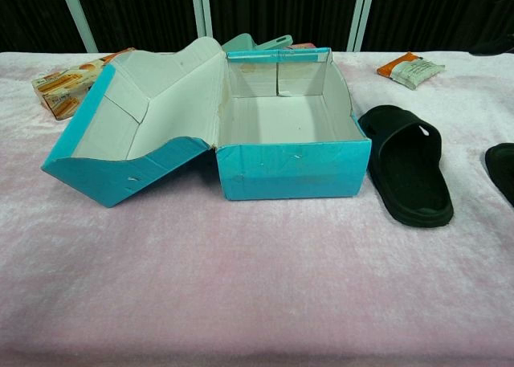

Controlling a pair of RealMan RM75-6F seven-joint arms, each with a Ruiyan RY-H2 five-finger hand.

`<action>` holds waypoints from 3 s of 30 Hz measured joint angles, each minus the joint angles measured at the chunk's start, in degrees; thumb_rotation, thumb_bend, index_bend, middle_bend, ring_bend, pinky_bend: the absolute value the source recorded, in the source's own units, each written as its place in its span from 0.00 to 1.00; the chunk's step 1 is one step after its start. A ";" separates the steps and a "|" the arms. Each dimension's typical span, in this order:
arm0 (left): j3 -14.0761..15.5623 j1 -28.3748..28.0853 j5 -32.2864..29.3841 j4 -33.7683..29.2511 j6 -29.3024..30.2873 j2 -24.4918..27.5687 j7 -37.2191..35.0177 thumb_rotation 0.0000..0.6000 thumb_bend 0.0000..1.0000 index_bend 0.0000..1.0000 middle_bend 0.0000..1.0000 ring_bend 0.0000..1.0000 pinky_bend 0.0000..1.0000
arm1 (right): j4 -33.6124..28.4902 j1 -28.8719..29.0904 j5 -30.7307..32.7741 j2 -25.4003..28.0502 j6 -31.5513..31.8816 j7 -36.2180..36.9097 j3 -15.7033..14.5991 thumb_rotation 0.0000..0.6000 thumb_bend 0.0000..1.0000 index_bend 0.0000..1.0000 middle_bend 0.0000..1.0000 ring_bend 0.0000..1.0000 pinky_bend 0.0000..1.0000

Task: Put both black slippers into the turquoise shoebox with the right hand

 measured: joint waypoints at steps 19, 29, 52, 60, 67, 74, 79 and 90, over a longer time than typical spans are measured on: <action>1.68 0.92 -5.32 -1.67 -3.28 1.97 3.74 1.00 0.00 0.18 0.21 0.13 0.02 | -3.60 5.50 6.82 2.83 -14.62 -3.89 -4.49 1.00 0.10 0.00 0.04 0.00 0.14; 2.64 1.73 -7.84 -1.45 -4.57 2.90 3.84 1.00 0.00 0.18 0.20 0.13 0.02 | 2.66 10.53 13.36 -2.89 -19.46 -10.39 -6.01 1.00 0.10 0.00 0.02 0.00 0.14; 3.32 3.40 -9.92 0.67 -3.37 1.51 0.80 1.00 0.00 0.18 0.19 0.13 0.02 | 14.83 20.21 26.37 -9.39 -30.57 -15.78 -11.28 1.00 0.11 0.03 0.11 0.01 0.14; 3.41 3.81 -10.54 1.68 -3.18 1.14 -0.28 1.00 0.00 0.18 0.19 0.13 0.02 | 17.94 21.67 28.25 -11.41 -30.39 -16.06 -12.46 1.00 0.17 0.46 0.44 0.23 0.22; 3.46 3.75 -10.82 2.45 -3.59 0.66 -0.85 1.00 0.00 0.18 0.19 0.13 0.02 | 14.58 20.22 25.94 -10.00 -26.20 -14.91 -11.58 1.00 0.17 0.48 0.44 0.24 0.23; 3.42 3.82 -10.56 2.41 -3.25 0.59 -0.85 1.00 0.00 0.18 0.19 0.13 0.02 | 7.68 18.27 22.98 -5.47 -21.47 -13.94 -10.27 1.00 0.17 0.48 0.43 0.24 0.23; 3.45 3.89 -10.38 2.30 -3.08 0.65 -0.79 1.00 0.00 0.18 0.19 0.13 0.02 | 2.27 16.52 21.47 -0.89 -17.59 -13.85 -9.44 1.00 0.17 0.48 0.43 0.24 0.23; 3.38 3.46 -10.12 2.07 -3.61 0.50 -0.43 1.00 0.00 0.18 0.19 0.13 0.02 | -5.28 13.02 22.11 7.71 -10.91 -14.18 -7.32 1.00 0.17 0.48 0.43 0.24 0.22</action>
